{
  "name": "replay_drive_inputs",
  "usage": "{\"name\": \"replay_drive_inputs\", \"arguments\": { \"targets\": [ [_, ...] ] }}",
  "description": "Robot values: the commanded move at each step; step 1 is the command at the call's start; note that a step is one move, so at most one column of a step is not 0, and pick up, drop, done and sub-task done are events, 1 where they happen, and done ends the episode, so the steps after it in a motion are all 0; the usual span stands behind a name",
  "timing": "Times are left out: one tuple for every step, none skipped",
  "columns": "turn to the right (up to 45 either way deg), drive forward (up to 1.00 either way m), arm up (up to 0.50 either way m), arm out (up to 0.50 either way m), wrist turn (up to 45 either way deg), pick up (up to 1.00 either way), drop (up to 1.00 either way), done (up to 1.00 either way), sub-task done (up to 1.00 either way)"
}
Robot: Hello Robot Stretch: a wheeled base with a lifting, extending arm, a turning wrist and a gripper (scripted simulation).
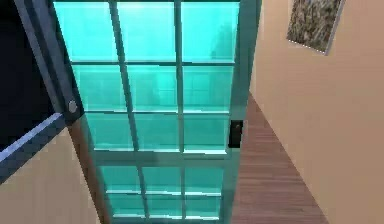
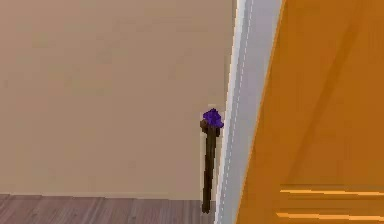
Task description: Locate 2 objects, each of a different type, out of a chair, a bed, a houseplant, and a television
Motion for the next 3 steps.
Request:
{"name": "replay_drive_inputs", "arguments": {
  "targets": [
    [12.0, 0.00, 0.00, 0.00, 0.0, 0.00, 0.00, 0.00, 0.00],
    [0.0, 0.05, 0.00, 0.00, 0.0, 0.00, 0.00, 0.00, 0.00],
    [21.0, 0.00, 0.00, 0.00, 0.0, 0.00, 0.00, 0.00, 0.00]
  ]
}}
